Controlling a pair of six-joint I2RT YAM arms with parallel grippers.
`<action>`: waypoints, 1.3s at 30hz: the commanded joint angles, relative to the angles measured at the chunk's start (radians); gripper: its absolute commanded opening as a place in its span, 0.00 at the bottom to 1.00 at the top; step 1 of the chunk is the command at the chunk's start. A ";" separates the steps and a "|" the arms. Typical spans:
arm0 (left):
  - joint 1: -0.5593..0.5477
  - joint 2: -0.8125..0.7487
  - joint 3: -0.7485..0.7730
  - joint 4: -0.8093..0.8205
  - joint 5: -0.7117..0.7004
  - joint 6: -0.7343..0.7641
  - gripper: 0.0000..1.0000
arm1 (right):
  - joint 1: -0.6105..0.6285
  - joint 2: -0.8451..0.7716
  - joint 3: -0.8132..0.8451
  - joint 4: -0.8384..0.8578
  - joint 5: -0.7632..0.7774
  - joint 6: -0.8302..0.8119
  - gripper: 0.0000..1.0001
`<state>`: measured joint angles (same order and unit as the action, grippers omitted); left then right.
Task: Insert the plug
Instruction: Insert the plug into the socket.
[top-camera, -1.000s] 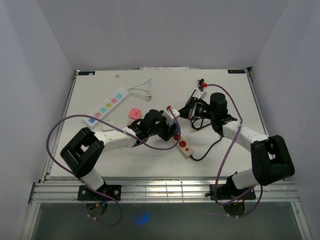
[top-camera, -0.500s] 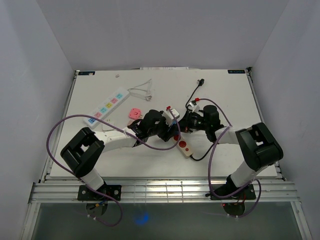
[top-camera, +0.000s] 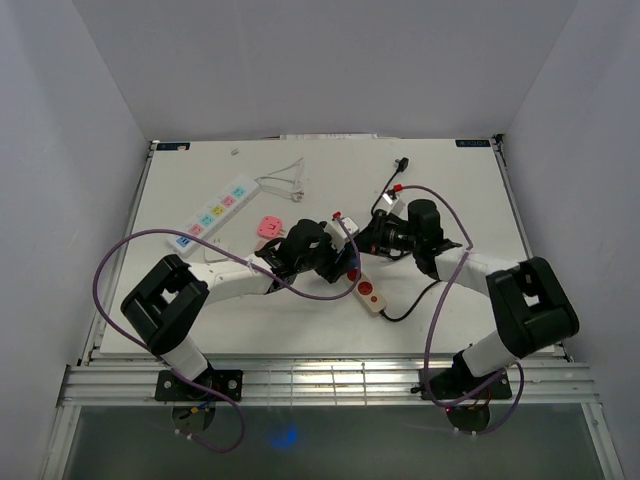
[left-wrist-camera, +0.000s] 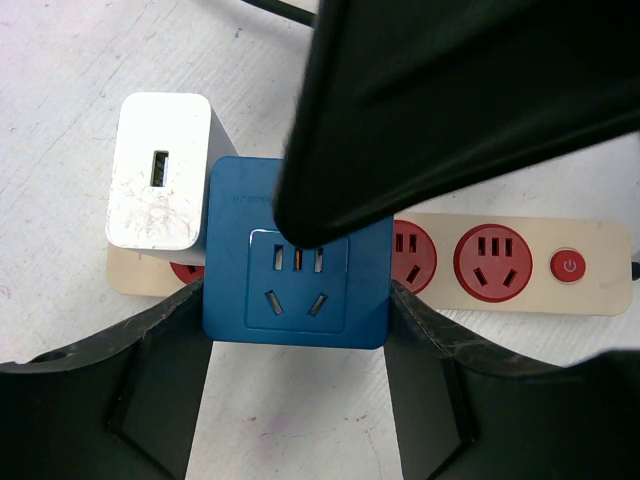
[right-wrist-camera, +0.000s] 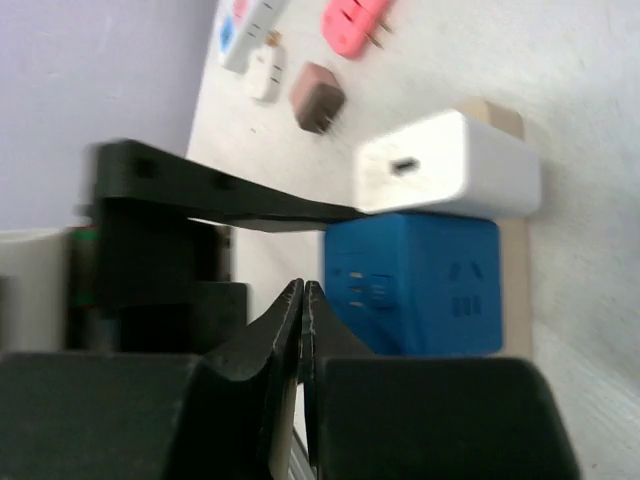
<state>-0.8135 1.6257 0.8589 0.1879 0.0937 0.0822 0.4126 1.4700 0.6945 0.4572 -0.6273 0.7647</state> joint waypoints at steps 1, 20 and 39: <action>0.011 -0.038 -0.001 -0.013 0.005 -0.016 0.70 | 0.002 0.178 -0.076 0.038 0.011 -0.039 0.08; 0.011 -0.137 -0.044 0.008 -0.031 -0.042 0.98 | 0.002 0.113 -0.122 0.161 -0.055 -0.077 0.11; 0.186 -0.365 -0.201 -0.045 -0.462 -0.483 0.98 | -0.021 -0.315 -0.251 0.046 0.194 -0.238 0.42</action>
<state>-0.6949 1.2797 0.6510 0.2176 -0.2703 -0.2199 0.3943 1.2167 0.4538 0.5457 -0.5323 0.5903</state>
